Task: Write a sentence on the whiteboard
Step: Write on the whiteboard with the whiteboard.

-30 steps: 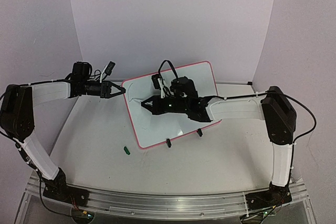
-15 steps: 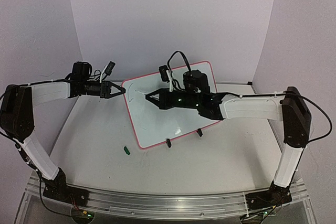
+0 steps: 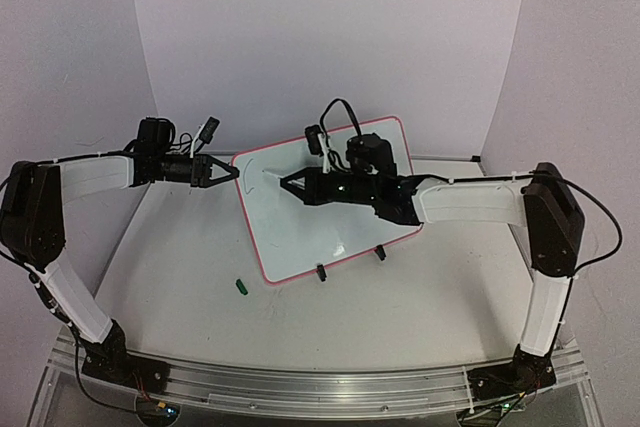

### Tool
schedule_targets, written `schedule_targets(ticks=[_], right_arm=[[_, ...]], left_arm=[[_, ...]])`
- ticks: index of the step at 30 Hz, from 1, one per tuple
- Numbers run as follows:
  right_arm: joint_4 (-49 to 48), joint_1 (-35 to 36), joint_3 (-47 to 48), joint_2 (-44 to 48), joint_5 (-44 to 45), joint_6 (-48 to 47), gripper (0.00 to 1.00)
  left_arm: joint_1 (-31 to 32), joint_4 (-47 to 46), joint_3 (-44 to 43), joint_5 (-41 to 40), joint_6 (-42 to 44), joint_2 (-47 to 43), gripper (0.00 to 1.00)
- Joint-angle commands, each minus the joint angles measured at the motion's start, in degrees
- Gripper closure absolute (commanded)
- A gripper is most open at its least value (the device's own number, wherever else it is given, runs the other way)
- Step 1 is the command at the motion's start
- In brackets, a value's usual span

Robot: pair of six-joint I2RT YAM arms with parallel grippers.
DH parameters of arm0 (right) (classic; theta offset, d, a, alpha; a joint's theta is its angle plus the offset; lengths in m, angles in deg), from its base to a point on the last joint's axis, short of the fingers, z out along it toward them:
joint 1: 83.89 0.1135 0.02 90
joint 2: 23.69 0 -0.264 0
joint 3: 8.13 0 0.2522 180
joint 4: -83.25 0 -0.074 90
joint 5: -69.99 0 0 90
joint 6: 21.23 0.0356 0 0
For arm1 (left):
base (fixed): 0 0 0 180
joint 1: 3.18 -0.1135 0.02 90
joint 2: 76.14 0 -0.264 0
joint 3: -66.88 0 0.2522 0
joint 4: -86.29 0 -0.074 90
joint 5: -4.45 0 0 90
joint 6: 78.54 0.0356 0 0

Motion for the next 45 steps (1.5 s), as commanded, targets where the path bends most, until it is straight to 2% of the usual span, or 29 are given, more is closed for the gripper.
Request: schedule_targets(ticks=[1,27,38,45], right_arm=[[0.40,-0.07,3.24,-1.45,0.33,-0.98,1.00],[8.20,-0.04,11.78,-7.62,1.95,-2.85,1.00],[9.36,0.10,7.52,-6.58,0.88,-3.05,1.00],[9.41,0.11,5.21,-4.22,3.71,-3.31,1.00]], left_arm=[[1.29,2.58,-0.41,-1.23,4.90,-1.19,1.00],[1.31,2.78,-0.67,-1.01,4.95,-1.13,1.00],[1.33,2.91,-0.66,-1.07,4.95,-1.29,1.00],[1.32,2.91,-0.68,-1.09,4.95,-1.36,1.00]])
